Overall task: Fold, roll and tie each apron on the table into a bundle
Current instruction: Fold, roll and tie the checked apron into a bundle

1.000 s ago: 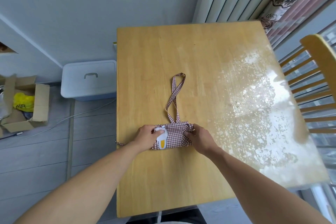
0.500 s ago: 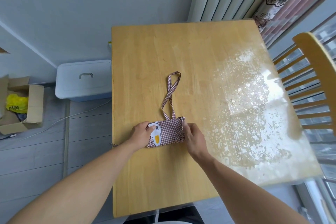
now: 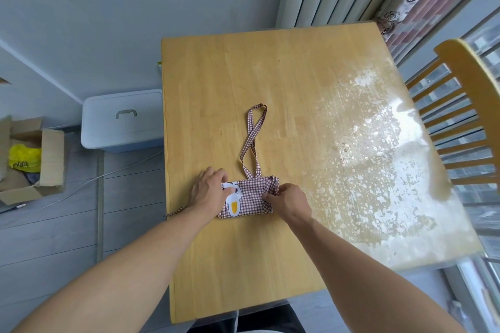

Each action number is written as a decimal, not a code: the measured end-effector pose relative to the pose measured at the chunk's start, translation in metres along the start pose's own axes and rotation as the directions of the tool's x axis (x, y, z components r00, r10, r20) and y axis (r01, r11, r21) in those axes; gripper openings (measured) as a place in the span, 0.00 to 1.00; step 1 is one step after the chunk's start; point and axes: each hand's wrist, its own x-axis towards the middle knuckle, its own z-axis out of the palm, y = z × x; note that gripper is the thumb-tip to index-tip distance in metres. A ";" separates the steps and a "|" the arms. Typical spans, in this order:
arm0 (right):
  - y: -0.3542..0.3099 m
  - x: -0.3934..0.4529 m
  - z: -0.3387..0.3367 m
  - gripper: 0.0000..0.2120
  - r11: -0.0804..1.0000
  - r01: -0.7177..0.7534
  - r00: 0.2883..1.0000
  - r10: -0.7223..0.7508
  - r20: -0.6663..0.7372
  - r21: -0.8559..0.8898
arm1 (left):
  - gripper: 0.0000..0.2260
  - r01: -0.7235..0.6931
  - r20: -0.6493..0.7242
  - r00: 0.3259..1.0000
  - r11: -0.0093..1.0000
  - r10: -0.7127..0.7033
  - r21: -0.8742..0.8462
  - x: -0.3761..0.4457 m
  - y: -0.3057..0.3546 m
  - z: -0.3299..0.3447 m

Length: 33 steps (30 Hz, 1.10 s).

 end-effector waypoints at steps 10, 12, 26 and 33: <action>0.001 -0.001 -0.002 0.15 0.845 -0.099 0.995 0.076 0.065 0.525 | 0.11 0.001 0.179 0.984 1.000 -0.003 0.012 0.000 0.012 -0.003; 0.002 0.002 -0.003 0.19 0.692 -0.198 0.979 0.168 0.112 0.694 | 0.11 0.022 0.220 0.975 1.000 -0.025 0.016 -0.002 0.014 -0.002; 0.004 -0.014 0.007 0.07 0.673 -0.240 0.959 0.055 0.277 0.699 | 0.22 0.118 0.248 0.969 0.911 -0.018 -0.396 -0.017 0.025 -0.005; -0.011 -0.020 -0.043 0.12 0.809 -0.067 0.926 -0.168 0.338 0.584 | 0.11 0.318 0.459 0.886 0.628 0.070 -0.710 -0.014 0.047 -0.033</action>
